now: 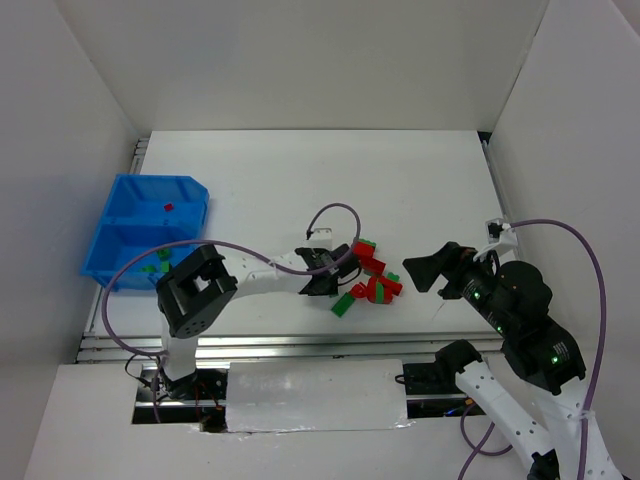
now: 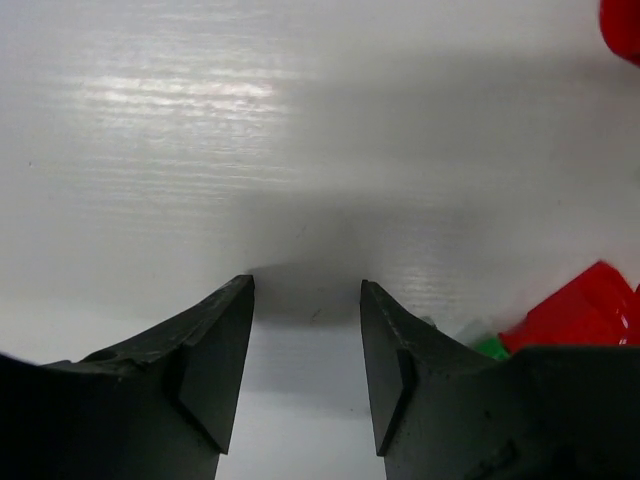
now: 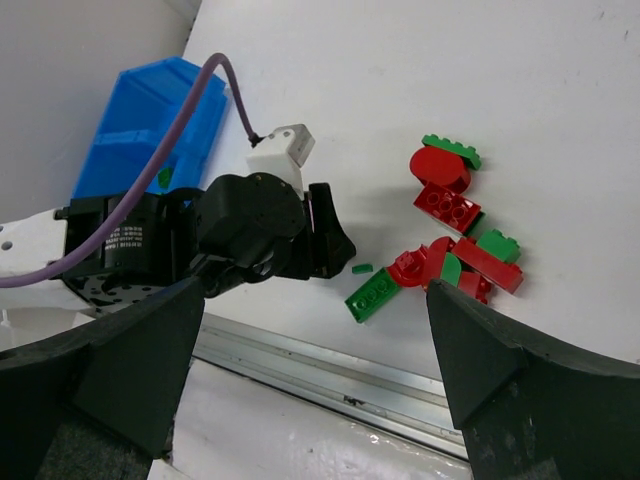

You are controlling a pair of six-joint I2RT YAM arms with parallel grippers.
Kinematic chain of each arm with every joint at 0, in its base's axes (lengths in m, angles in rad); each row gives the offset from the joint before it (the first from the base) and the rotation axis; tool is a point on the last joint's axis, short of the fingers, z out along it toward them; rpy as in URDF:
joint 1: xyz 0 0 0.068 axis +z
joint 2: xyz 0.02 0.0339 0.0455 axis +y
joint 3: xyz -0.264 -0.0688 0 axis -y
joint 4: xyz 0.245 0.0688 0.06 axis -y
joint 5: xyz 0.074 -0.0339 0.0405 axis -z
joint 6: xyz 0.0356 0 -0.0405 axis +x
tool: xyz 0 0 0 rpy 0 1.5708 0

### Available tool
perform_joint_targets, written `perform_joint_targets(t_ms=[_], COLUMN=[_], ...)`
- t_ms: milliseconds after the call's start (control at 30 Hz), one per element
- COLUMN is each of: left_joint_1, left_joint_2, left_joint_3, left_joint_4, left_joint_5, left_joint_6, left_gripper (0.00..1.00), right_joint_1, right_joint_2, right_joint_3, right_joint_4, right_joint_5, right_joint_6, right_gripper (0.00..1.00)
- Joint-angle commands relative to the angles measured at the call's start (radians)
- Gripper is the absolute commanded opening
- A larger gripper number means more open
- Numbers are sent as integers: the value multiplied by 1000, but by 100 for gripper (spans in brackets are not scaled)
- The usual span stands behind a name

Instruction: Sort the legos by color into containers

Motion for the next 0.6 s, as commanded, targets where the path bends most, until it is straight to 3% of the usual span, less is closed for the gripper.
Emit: perform_joint_targets(t_ms=[0, 200, 400, 567], left_joint_1=[-9, 16, 13, -56], left_joint_2=[-52, -198, -254, -264], left_joint_3=[-36, -209, -272, -255], left_joint_4=[142, 342, 435, 452], left_joint_5=[31, 66, 179, 216], left_joint_6=[252, 430, 554, 608], left_gripper=[59, 58, 52, 54], right_joint_1=[7, 7, 8, 7], right_joint_2=[-1, -7, 1, 1], right_joint_3=[7, -2, 0, -7], right_joint_4=[26, 40, 40, 48], right_joint_5=[-6, -58, -87, -87], right_joint_6=[-18, -34, -44, -41], right_gripper=[99, 100, 100, 100])
